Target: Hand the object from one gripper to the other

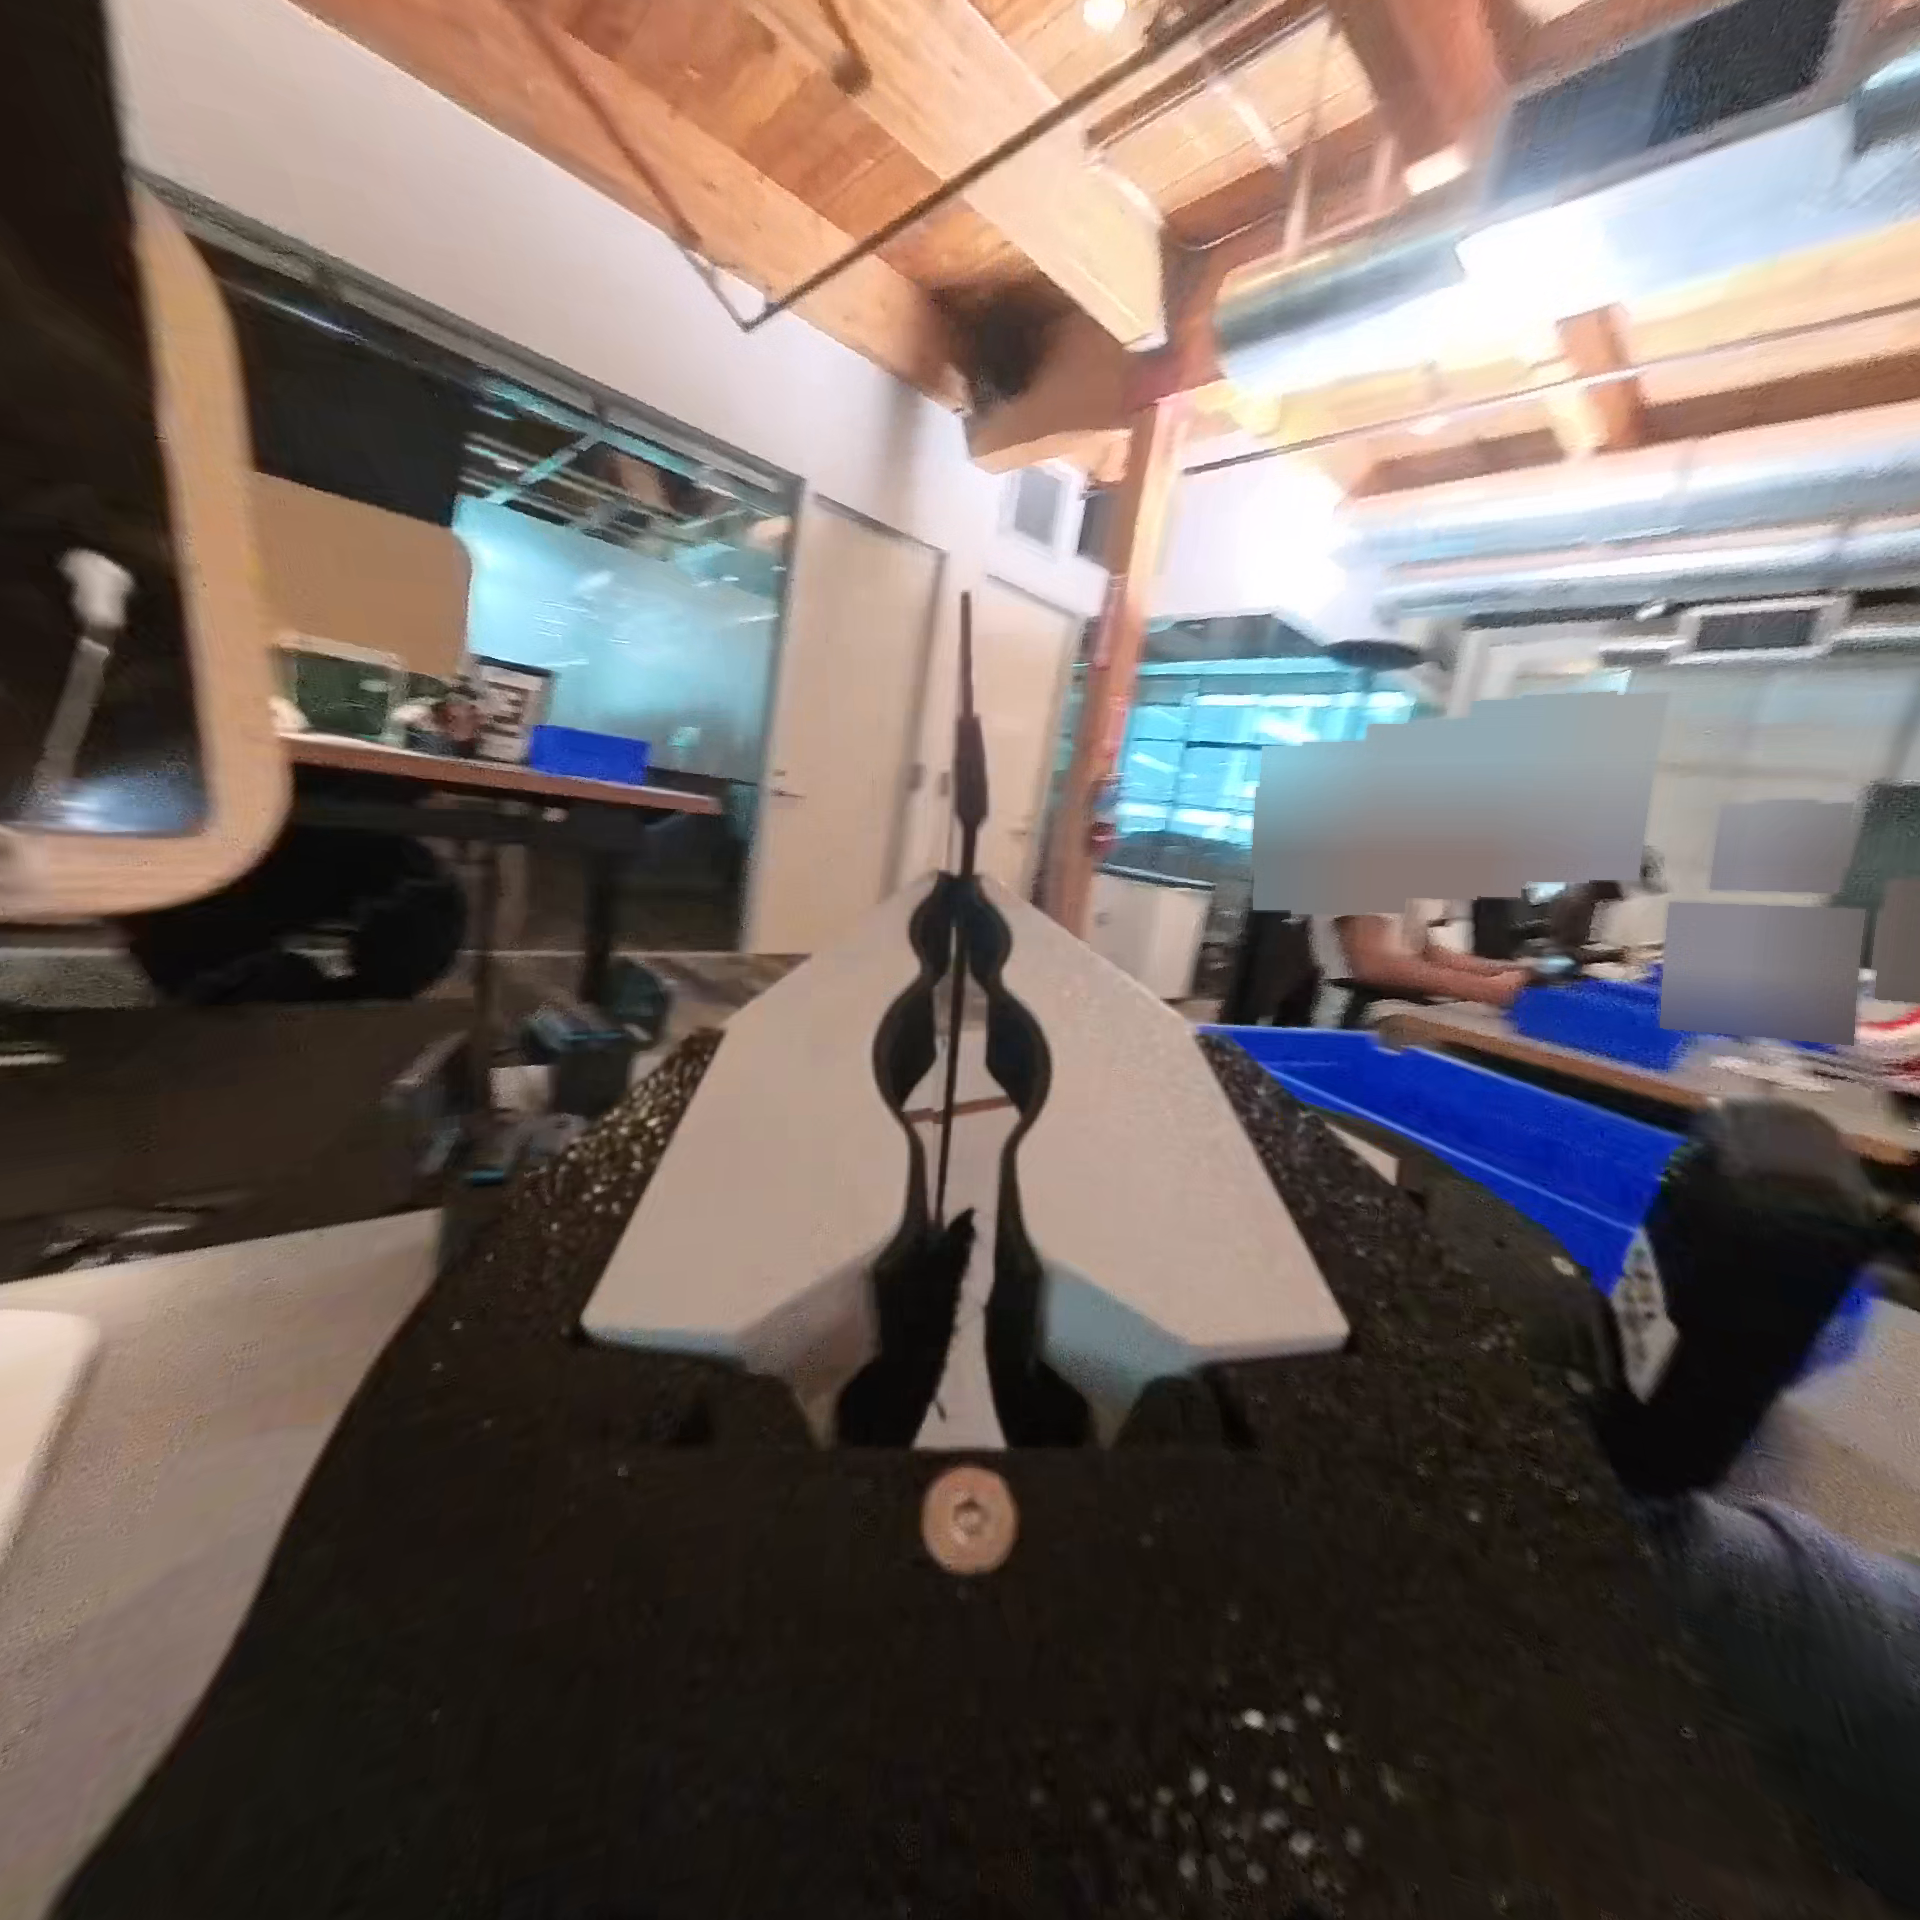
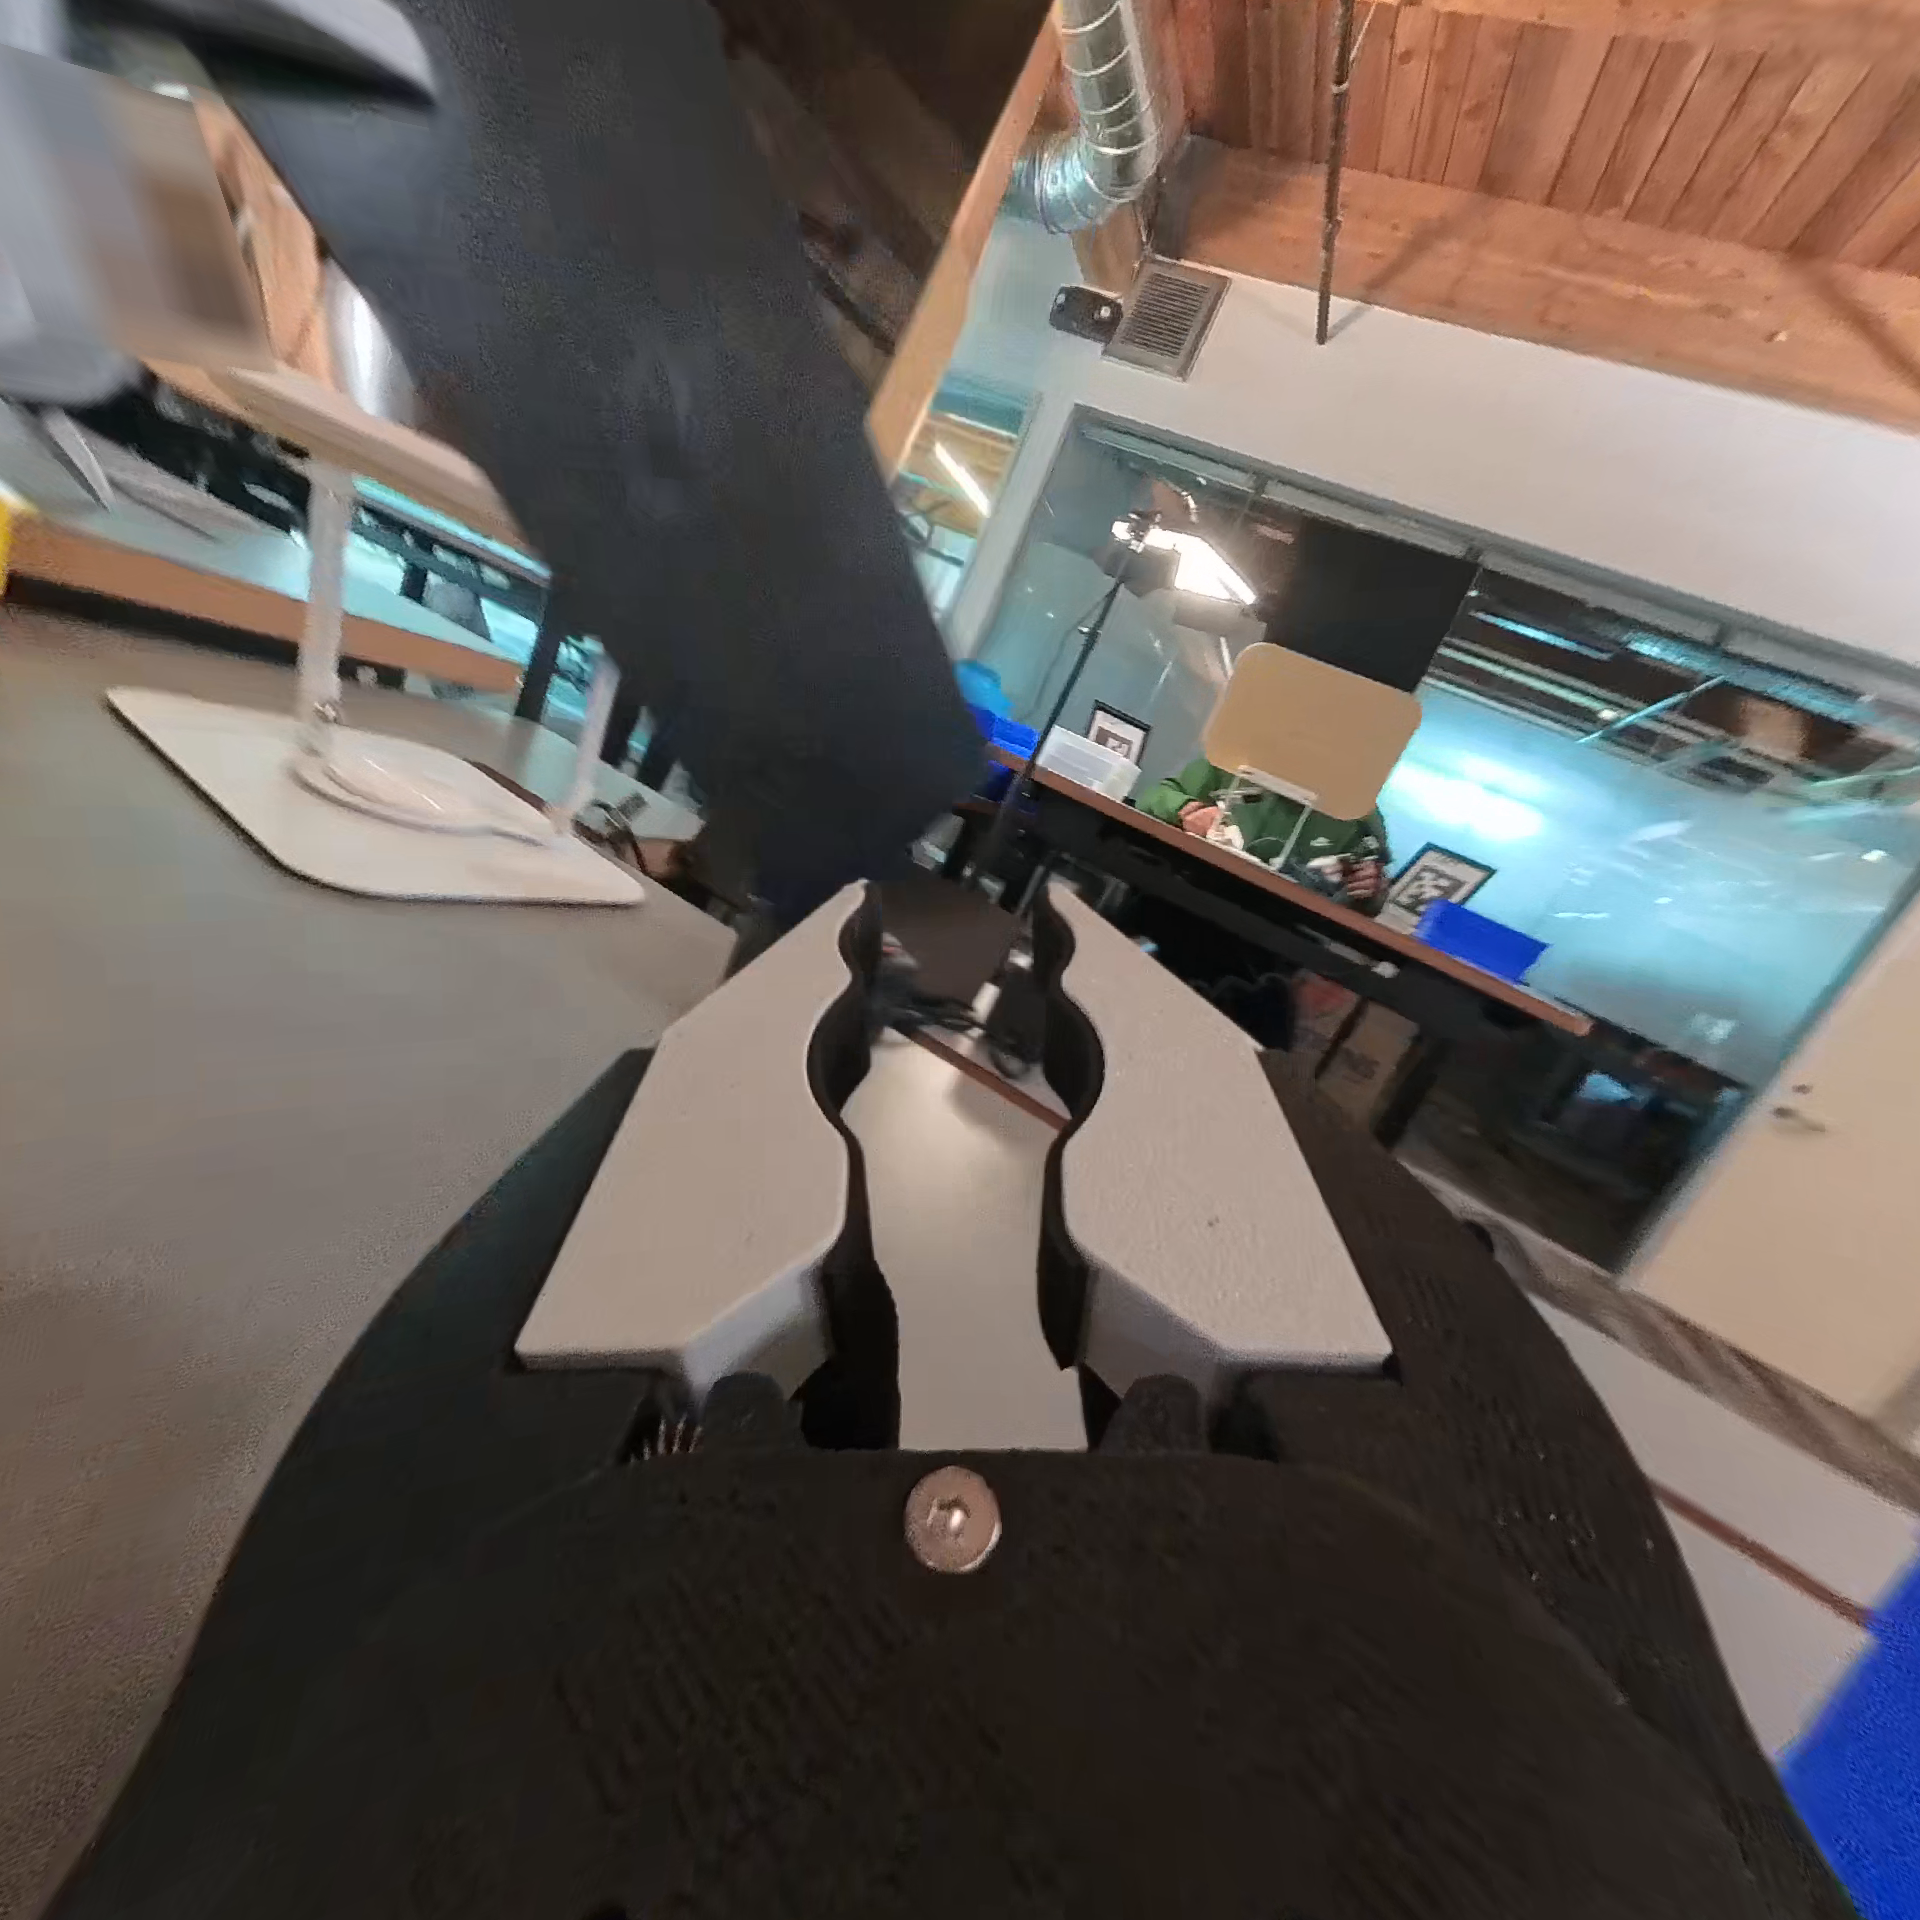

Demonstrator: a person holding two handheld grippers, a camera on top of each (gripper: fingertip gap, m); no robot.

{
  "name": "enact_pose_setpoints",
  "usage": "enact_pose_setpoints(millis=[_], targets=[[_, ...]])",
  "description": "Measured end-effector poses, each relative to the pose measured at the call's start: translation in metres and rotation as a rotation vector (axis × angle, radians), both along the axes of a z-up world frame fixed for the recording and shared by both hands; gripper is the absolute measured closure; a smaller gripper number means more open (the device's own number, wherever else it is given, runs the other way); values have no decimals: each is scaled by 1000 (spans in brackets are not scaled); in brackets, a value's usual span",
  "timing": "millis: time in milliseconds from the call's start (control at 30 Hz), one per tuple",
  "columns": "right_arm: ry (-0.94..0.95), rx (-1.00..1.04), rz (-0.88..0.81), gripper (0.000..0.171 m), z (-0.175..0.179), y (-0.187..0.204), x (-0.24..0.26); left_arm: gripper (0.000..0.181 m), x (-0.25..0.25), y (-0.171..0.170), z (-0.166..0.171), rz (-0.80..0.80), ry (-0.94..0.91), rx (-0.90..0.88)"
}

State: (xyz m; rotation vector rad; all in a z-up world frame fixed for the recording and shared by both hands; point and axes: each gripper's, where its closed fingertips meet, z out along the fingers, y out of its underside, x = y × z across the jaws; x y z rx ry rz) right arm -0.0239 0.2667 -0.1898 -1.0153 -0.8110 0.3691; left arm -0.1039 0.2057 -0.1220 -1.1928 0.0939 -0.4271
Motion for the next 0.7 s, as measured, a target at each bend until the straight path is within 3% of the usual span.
enact_pose_setpoints(millis=[100, 167, 233, 300, 433, 567, 633, 700], targets=[[-36, 27, -34, 144, -2, 7, 23, 181, 11, 23, -31, -225, -126, -56], [-16, 8, -43, 144, -1, 12, 34, 181, 15, 29, -47, -276, -160, -76], [24, -31, -19, 144, 0, 15, 37, 181, 16, 25, -40, -414, -277, -59], [76, -90, 116, 143, 3, 6, 26, 181, 14, 16, -28, -522, -306, -5], [189, -358, 606, 137, 7, -37, 0, 181, 23, -5, -23, -686, -296, 16], [220, -582, 902, 131, 9, -63, -5, 181, 26, -7, -29, -672, -234, 6], [215, -683, 987, 130, 7, -71, -7, 181, 27, -8, -31, -682, -225, 1], [146, -702, 909, 129, -7, -67, -15, 181, 28, -12, -28, -716, -234, 19]])
